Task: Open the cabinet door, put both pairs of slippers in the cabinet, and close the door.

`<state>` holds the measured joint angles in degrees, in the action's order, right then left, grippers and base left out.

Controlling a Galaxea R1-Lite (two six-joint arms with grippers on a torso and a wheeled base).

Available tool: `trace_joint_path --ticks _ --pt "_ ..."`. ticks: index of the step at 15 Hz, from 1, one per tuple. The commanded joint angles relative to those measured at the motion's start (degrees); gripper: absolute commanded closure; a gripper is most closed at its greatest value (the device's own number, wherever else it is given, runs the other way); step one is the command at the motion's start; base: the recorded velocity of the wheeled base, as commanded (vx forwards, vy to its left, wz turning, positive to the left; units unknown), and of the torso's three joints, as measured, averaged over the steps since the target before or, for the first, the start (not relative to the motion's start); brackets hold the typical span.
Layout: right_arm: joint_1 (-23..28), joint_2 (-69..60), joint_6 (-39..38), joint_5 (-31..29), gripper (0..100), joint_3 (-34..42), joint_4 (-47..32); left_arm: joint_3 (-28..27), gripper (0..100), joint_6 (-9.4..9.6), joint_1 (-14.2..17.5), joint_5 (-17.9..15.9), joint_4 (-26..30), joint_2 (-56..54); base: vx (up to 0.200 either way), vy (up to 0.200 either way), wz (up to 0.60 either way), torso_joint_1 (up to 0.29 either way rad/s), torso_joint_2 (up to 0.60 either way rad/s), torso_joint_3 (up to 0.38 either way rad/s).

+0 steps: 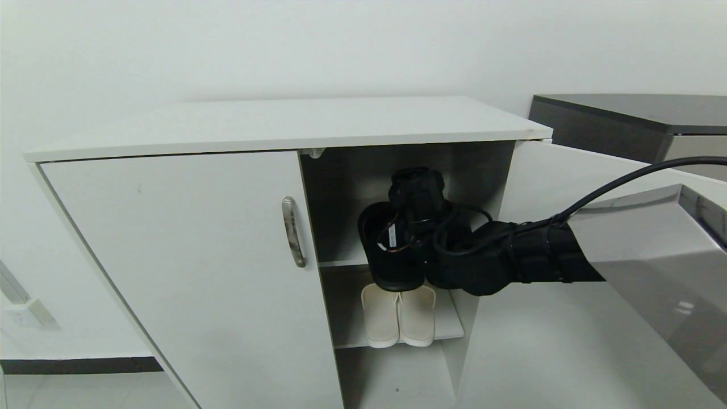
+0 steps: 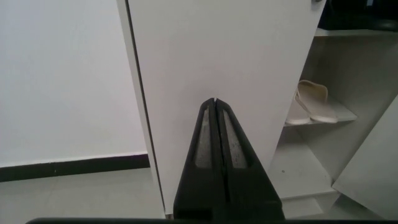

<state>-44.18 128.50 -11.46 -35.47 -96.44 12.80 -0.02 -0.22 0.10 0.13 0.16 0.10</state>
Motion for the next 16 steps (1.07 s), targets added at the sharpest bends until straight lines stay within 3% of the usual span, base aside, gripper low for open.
trace_joint_path --ticks 1,7,16 --pt "0.58 1.84 -0.05 -0.03 100 -3.05 -1.11 0.02 100 -0.04 -0.01 0.04 0.02 -0.01 0.0 0.0 0.0 0.0 0.0 0.0" --pt "1.46 6.76 -0.05 -0.03 100 -14.48 -5.15 0.02 100 -0.57 -0.01 0.04 -0.07 -0.01 0.0 0.0 0.0 0.0 0.0 0.0" --pt "1.9 8.96 -0.14 -0.12 100 -17.2 -6.65 0.02 100 -0.57 -0.01 0.13 -0.07 -0.01 0.0 0.0 0.0 0.0 0.0 0.0"
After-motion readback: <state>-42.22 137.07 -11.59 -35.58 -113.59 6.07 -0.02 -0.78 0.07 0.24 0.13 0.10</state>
